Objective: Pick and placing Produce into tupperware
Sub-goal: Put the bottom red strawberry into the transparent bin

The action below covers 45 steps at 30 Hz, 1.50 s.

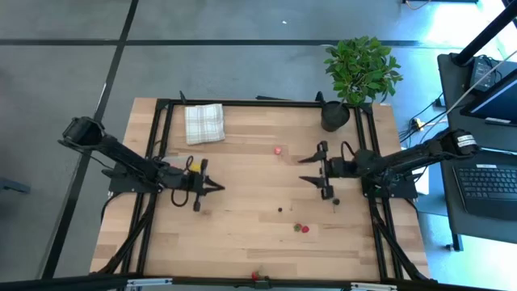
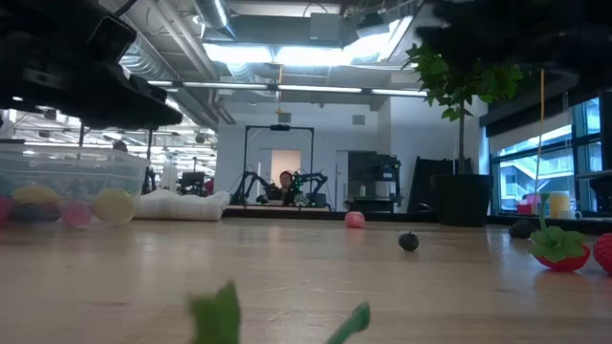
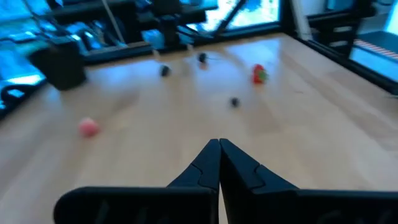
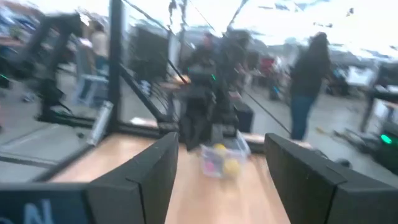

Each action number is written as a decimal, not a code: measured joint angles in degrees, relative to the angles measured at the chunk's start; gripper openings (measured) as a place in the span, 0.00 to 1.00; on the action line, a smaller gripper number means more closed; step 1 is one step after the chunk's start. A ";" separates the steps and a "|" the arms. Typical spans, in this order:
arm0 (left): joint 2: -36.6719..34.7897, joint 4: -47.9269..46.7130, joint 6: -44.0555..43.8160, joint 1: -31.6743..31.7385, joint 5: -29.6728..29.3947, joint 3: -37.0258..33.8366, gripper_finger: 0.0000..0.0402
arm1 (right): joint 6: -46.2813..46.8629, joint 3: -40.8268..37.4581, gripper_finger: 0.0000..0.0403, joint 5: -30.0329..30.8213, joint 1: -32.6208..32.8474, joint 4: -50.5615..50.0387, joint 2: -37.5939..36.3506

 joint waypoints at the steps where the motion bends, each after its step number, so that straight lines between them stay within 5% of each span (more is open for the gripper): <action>1: -0.59 0.09 1.19 0.56 -0.65 -0.01 0.00 | -0.02 1.16 0.60 0.11 -0.93 -0.99 1.10; 13: -3.29 1.99 2.47 5.83 -3.05 0.50 0.03 | 3.15 20.08 0.60 0.07 -10.33 -21.29 11.69; 17: -3.29 1.96 0.62 8.06 -3.24 0.50 0.12 | 3.19 25.55 0.60 -0.49 -11.58 -31.34 13.43; 25: -3.29 1.94 -0.91 11.61 -3.26 0.52 0.34 | 3.43 35.24 0.60 -13.20 -12.46 -46.72 15.20; 33: -3.29 2.28 -0.89 11.93 -3.21 0.56 0.42 | 0.20 38.90 0.60 -22.34 -8.89 -57.46 19.17; 45: -3.29 2.27 -0.66 11.93 -3.17 0.59 0.40 | 0.26 38.98 0.60 -23.38 4.37 -49.72 31.41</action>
